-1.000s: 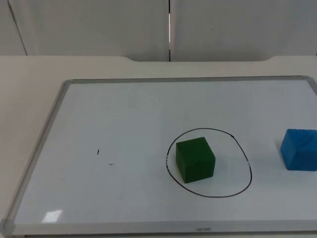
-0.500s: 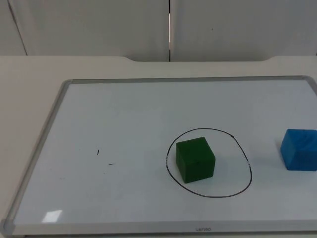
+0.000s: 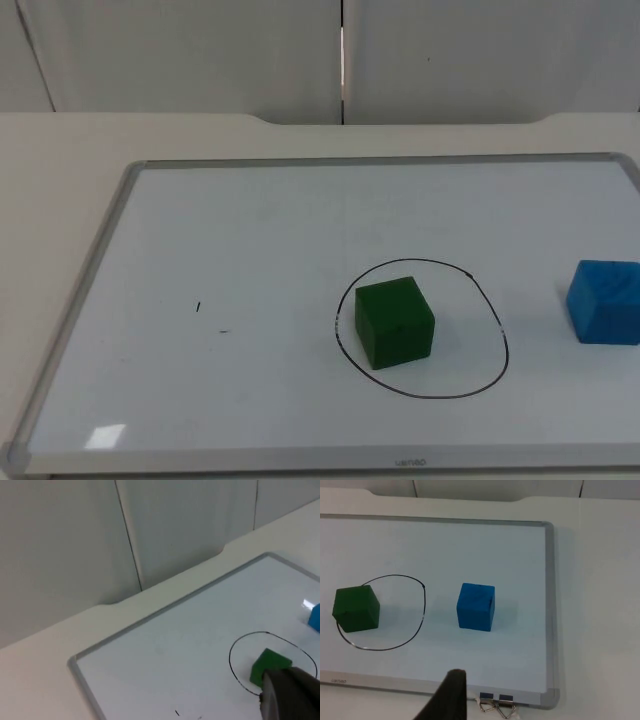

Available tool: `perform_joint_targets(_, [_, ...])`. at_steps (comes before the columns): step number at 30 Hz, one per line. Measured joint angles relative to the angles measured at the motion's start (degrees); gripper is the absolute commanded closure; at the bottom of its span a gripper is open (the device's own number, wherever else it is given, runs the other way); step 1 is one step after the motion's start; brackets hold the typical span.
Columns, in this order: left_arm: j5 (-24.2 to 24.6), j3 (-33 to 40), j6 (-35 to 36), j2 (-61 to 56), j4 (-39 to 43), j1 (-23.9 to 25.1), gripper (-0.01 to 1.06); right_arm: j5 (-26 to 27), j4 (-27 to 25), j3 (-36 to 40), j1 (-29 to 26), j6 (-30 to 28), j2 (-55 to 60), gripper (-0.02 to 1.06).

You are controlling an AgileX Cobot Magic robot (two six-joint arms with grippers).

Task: Push the two cubes into the marked area.

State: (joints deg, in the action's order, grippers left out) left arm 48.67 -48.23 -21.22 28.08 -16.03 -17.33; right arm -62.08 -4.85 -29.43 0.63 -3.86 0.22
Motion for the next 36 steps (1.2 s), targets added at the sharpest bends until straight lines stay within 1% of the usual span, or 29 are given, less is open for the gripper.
perform_joint_targets(2, [0.40,3.67,1.35,-3.31,0.46,0.00,1.05,0.00,0.00,0.00,0.00,0.00,0.00,-0.01])
perform_joint_targets(4, [1.81,5.69,2.64,-6.86,0.70,0.00,1.05,0.00,0.00,0.00,0.00,0.00,0.00,-0.01])
perform_joint_targets(5, [1.81,5.69,2.64,-6.86,0.70,0.00,1.05,0.00,0.00,0.00,0.00,0.00,0.00,-0.01])
perform_joint_targets(8, [5.07,6.56,3.64,-11.90,2.41,0.00,1.05,0.00,0.00,0.00,0.00,0.00,0.00,-0.01])
perform_joint_targets(11, [9.08,6.56,6.32,-16.82,5.63,0.00,1.05,0.00,0.00,0.00,0.00,0.00,0.00,-0.01])
perform_joint_targets(12, [9.08,6.56,6.32,-16.82,5.63,0.00,1.05,0.00,0.00,0.00,0.00,0.00,0.00,-0.01])
perform_joint_targets(15, [13.24,6.56,10.06,-21.45,10.04,0.00,1.05,0.00,0.00,0.00,0.00,0.00,0.00,-0.01])
perform_joint_targets(16, [13.24,6.56,10.06,-21.45,10.04,0.00,1.05,0.00,0.00,0.00,0.00,0.00,0.00,-0.01])
perform_joint_targets(19, [15.81,6.56,12.75,-26.42,11.75,0.00,1.05,0.00,0.00,0.00,0.00,0.00,0.00,-0.01])
perform_joint_targets(26, [16.07,8.22,14.97,-27.94,11.75,0.00,1.05,0.00,0.00,0.00,0.00,0.00,0.00,-0.01])
perform_joint_targets(30, [15.28,13.35,15.28,-27.94,11.75,0.00,1.05,0.00,0.00,0.00,0.00,0.00,0.00,-0.01])
perform_joint_targets(36, [14.54,15.30,15.28,-27.94,11.75,0.00,1.05,0.00,0.00,0.00,0.00,0.00,0.00,-0.01])
